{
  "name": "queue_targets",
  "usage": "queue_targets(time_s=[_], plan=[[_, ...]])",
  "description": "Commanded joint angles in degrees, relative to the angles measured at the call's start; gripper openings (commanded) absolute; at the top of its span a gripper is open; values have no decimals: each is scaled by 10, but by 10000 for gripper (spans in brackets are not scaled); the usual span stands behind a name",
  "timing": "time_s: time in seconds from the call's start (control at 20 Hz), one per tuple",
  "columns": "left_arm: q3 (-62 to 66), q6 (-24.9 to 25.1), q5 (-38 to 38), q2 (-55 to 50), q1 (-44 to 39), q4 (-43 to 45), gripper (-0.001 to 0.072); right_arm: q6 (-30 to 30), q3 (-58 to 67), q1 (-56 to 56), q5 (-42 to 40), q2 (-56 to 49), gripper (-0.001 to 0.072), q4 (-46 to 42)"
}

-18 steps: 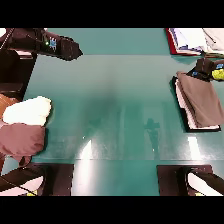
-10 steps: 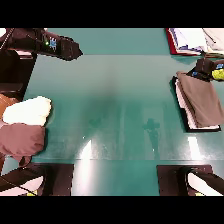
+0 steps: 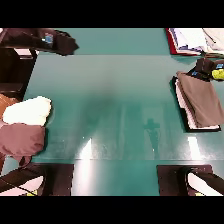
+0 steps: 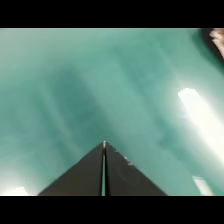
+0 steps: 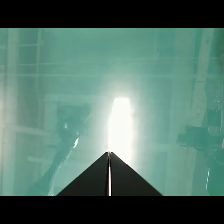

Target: Fold the shirts.

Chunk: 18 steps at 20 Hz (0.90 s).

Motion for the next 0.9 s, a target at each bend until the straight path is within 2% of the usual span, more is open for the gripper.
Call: queue_targets(time_s=[0.0, 0.1, 0.2, 0.25, 0.35, 0.55, 0.65, 0.7, 0.75, 0.8, 0.85], plan=[[-5, -14, -116, 22, 69, 149, 23, 0, 0, 1, 0, 0, 15, 2], [-33, -17, -165, 32, 147, 176, 43, 0, 0, 1, 0, 0, 15, 2], [-92, -38, -170, 32, 221, 173, 699, 0, 0, 1, 0, 0, 15, 2], [-131, -47, -158, 32, 246, 172, 715, 0, 0, 1, 0, 0, 15, 2], [-227, -48, -115, 31, 279, 173, 715, 0, 0, 1, 0, 0, 15, 2], [-412, -49, 42, 30, 293, 177, 714, 0, 0, 1, 0, 0, 15, 1], [-449, -66, 68, 22, 293, 177, 712, 0, 0, 1, -1, 0, 15, 1], [-454, -68, 67, 18, 293, 177, 680, 0, 0, 1, -4, 0, 15, 1], [-454, -68, 62, 16, 293, 177, 418, 0, 0, 1, -9, 0, 15, 1], [-453, -68, 61, 16, 292, 177, 193, 0, 0, 1, -12, 0, 15, 1], [-452, -68, 57, 18, 293, 177, 33, 0, 0, 1, -14, 0, 15, 2]])
